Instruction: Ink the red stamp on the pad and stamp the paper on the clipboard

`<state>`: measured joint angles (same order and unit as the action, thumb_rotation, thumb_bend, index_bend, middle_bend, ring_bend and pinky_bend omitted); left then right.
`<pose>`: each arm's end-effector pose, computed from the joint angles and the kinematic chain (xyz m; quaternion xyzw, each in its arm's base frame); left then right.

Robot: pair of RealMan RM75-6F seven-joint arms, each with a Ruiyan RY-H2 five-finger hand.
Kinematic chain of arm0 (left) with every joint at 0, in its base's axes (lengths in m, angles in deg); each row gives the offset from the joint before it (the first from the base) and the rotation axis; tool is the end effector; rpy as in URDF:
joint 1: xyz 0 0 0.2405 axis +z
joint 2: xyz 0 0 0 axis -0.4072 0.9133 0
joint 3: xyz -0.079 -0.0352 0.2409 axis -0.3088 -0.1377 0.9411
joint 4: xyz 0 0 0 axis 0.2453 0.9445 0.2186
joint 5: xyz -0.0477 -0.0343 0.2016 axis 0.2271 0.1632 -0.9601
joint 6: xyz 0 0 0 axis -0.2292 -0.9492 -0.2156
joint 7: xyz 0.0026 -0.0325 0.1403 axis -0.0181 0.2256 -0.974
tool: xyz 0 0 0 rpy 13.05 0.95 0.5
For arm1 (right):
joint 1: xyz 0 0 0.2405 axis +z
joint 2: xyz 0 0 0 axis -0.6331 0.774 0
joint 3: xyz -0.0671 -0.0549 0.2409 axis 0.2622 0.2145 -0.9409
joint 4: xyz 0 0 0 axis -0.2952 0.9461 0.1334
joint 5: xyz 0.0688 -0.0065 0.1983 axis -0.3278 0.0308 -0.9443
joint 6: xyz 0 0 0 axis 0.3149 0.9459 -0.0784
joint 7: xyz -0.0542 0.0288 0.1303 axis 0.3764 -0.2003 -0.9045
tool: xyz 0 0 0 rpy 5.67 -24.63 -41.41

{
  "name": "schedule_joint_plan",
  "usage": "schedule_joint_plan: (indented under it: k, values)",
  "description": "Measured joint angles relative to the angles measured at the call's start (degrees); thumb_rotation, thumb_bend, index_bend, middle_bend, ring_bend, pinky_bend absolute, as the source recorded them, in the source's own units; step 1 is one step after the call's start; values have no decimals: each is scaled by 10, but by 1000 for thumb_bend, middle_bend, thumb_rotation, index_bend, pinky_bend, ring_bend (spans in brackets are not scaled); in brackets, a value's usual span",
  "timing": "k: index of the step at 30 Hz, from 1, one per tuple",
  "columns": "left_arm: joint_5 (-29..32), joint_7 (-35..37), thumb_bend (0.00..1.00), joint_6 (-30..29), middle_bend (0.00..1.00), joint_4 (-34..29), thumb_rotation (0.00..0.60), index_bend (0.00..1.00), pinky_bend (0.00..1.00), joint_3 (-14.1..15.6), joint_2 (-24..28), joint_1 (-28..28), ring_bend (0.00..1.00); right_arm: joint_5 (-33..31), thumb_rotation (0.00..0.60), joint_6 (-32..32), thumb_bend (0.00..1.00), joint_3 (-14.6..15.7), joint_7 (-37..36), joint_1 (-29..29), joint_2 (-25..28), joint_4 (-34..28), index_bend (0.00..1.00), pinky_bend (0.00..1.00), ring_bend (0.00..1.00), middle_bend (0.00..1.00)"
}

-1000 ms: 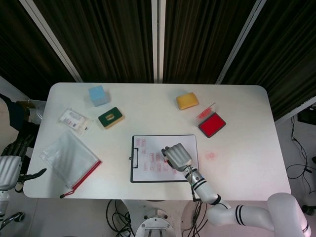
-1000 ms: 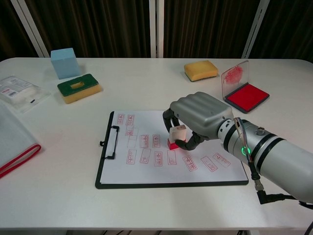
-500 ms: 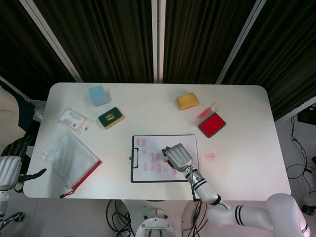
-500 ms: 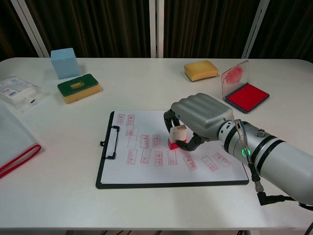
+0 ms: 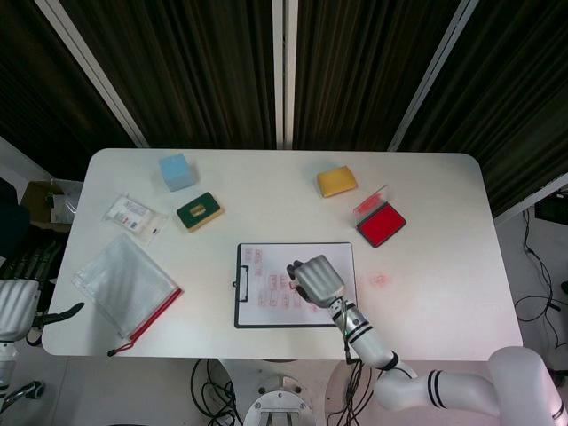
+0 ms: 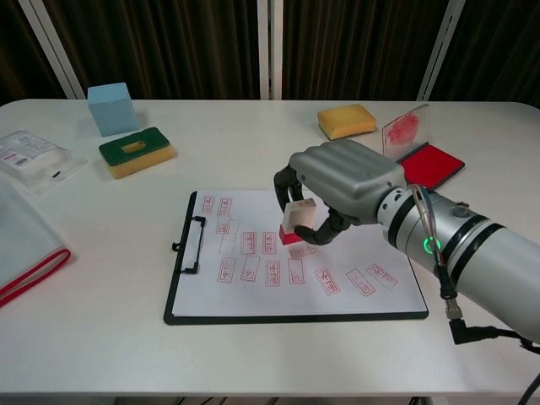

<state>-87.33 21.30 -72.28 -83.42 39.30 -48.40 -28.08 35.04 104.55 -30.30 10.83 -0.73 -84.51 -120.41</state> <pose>-0.3490 0.1725 0.1586 -0.6067 -0.3726 -0.3807 0.5901 -0.0974 -0.2737 -0.0885 0.7836 -0.3061 0.3927 0.3717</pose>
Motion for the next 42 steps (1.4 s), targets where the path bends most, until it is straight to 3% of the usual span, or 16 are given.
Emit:
schedule_joint_plan:
  k: [6, 12, 24, 42]
  values:
    - [-2, -7, 91, -2, 56, -8, 430, 44, 179, 0, 1, -1, 99, 21, 600, 36, 400, -16, -4, -9, 63, -78, 814, 1000, 878, 691]
    - [-4, -14, 90, -2, 56, -15, 428, 44, 179, 1, 3, 0, 99, 25, 600, 50, 400, -12, -29, -32, 128, -96, 809, 1000, 879, 687]
    - [-7, -30, 90, 7, 56, -26, 431, 44, 179, 2, 2, -8, 99, 22, 600, 29, 394, 41, -137, -82, 181, 8, 800, 1000, 879, 674]
    - [-6, -37, 90, 11, 56, -29, 430, 44, 179, 3, 1, -10, 99, 36, 600, 7, 390, 62, -180, -106, 152, 94, 740, 1000, 878, 627]
